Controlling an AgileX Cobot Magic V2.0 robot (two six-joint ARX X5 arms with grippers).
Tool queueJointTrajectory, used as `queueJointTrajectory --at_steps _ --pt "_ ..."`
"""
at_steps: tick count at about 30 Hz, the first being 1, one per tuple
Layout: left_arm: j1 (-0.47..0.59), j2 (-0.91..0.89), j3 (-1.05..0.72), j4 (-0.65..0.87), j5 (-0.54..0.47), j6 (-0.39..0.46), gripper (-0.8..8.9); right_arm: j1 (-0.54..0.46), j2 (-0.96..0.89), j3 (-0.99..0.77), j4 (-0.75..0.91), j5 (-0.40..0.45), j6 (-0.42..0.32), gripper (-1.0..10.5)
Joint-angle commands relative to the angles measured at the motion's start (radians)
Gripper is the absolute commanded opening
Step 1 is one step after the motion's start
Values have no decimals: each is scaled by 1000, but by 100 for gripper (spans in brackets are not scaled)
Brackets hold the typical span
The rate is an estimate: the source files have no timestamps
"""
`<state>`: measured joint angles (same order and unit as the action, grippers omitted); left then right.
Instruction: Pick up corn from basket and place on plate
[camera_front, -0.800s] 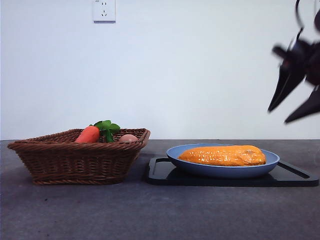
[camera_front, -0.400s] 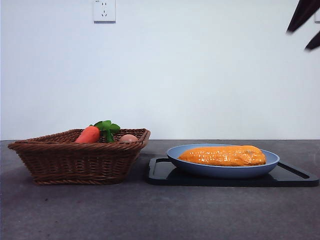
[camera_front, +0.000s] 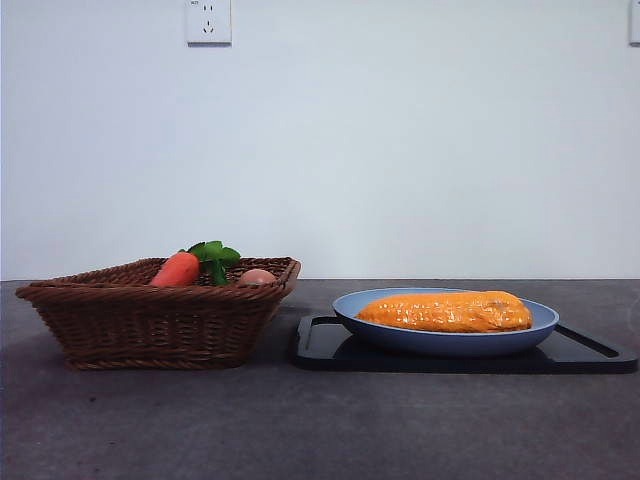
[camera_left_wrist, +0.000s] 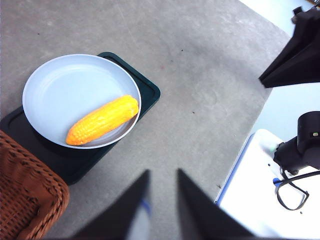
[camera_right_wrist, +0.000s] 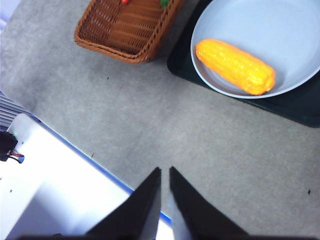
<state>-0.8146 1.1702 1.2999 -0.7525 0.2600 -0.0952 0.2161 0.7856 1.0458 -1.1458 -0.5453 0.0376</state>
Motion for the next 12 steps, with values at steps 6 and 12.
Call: queueJointTrajectory --at_steps 6,12 --pt "-10 6 18 12 -3 9 7 5 2 17 7 -6 -19 2" --pt "-10 6 18 31 -3 8 7 4 3 17 11 -4 -20 2"
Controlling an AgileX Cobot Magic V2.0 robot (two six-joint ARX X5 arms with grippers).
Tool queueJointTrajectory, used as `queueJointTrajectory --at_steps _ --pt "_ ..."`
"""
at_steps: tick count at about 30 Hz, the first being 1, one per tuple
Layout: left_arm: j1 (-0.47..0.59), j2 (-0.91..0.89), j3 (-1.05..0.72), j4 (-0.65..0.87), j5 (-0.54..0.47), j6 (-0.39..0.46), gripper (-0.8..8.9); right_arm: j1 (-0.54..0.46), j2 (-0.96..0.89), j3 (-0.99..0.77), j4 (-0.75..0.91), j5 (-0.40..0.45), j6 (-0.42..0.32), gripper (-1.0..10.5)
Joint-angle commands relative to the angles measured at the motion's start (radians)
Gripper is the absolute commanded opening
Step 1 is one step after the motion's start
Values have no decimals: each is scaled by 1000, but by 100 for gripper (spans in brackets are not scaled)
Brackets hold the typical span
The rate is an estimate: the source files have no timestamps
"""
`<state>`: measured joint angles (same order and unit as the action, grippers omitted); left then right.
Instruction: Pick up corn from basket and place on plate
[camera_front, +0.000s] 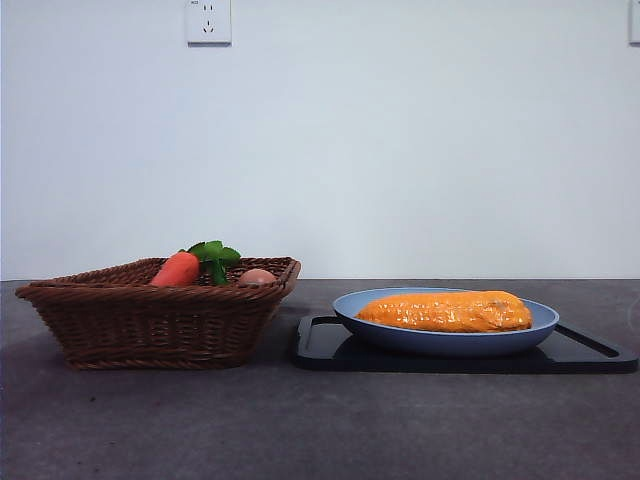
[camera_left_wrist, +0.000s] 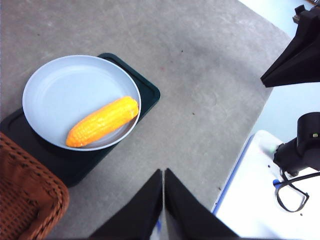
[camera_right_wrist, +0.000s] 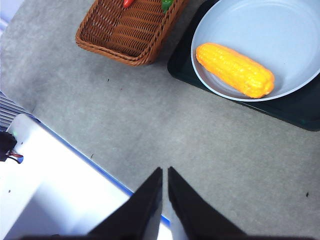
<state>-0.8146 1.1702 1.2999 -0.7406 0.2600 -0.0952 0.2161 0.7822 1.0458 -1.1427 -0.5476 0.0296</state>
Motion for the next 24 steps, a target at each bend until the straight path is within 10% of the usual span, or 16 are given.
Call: queueJointTrajectory --at_steps 1,24 --pt "-10 6 18 24 -3 8 7 4 6 17 8 -2 -12 2" --pt "196 -112 -19 189 -110 225 8 4 7 17 17 -2 -12 2"
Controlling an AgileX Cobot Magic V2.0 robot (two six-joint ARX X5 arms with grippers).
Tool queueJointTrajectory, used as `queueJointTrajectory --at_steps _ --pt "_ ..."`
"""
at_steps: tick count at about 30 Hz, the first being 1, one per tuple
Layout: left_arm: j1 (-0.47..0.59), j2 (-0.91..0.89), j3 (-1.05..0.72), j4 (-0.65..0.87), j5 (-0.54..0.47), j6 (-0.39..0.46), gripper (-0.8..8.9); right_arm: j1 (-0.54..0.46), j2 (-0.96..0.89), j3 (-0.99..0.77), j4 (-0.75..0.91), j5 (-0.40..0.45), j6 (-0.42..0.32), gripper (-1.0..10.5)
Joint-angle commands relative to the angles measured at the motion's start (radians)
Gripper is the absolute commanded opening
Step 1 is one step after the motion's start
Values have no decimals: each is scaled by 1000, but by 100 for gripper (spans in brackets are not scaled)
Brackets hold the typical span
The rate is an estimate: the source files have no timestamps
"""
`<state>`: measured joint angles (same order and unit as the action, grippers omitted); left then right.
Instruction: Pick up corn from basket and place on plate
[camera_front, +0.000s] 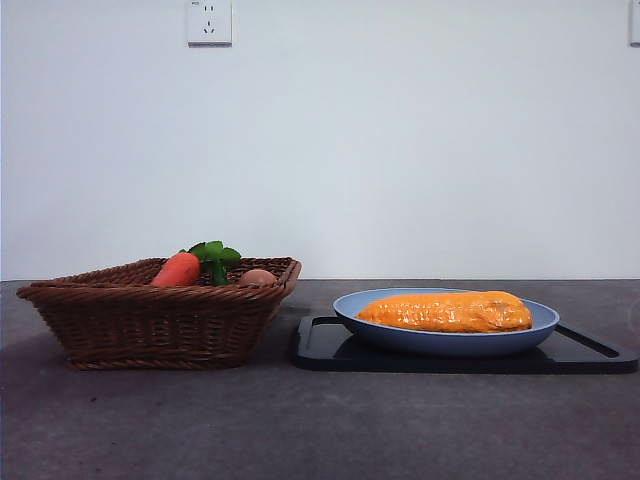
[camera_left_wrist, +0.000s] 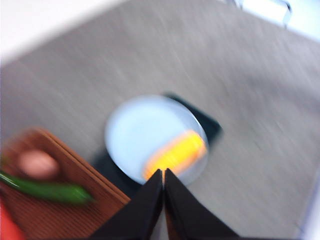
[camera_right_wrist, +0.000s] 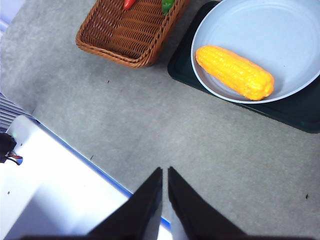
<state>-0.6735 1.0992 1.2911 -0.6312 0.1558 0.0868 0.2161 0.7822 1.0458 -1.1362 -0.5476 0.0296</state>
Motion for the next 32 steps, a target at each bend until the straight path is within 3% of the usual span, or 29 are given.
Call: queueJointTrajectory --at_steps 1,9,15,23,32 --pt "89 -68 -34 125 -6 43 8 4 6 17 11 -2 -12 2" --pt "426 -383 -409 543 -7 44 8 4 7 17 14 -2 -12 2" --pt "604 -616 -671 617 -7 43 8 4 6 17 14 -2 -12 2" --pt "695 -843 -967 626 -8 -2 8 4 6 17 14 -2 -12 2" --pt "707 -984 -1172 622 -8 -10 8 4 6 17 14 -2 -12 2"
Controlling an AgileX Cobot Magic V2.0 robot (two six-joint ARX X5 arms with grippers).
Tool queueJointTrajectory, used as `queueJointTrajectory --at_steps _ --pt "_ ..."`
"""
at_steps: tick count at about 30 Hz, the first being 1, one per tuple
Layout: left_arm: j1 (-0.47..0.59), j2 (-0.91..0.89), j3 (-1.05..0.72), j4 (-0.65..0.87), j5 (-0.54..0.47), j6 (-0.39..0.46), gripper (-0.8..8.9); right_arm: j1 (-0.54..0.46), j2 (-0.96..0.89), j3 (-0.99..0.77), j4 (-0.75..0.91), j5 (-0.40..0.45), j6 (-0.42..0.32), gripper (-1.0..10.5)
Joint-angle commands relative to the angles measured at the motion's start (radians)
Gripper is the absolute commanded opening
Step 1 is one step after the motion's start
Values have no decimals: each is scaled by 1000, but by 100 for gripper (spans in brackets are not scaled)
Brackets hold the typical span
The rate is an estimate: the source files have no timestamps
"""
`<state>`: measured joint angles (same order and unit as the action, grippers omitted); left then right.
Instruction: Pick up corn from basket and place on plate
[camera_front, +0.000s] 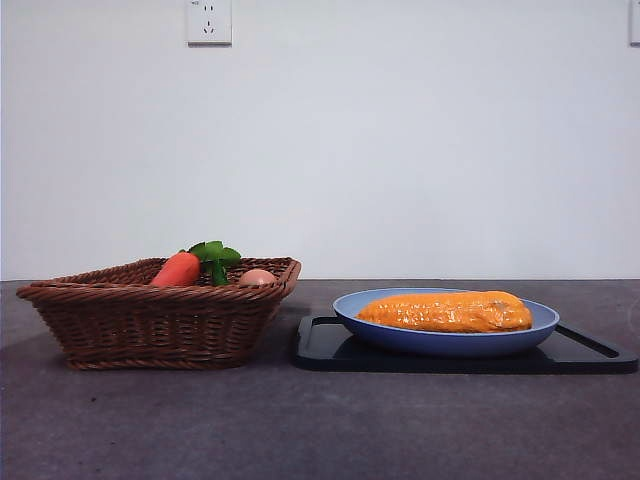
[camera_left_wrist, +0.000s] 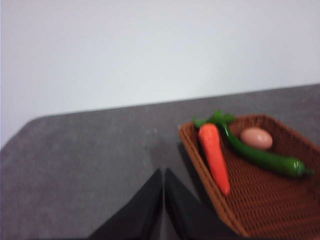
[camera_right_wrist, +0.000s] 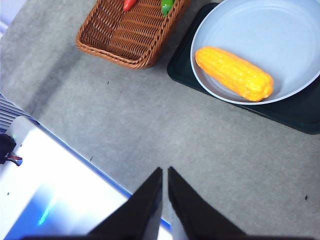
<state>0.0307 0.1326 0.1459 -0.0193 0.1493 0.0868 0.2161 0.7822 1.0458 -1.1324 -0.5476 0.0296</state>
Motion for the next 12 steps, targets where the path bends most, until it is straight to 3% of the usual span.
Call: queueJointTrajectory --at_steps 1,12 --pt "3 -28 -42 8 -1 -12 8 4 6 17 10 -2 -12 2" --pt "3 -125 -121 -96 -1 -28 8 4 6 17 10 -2 -12 2"
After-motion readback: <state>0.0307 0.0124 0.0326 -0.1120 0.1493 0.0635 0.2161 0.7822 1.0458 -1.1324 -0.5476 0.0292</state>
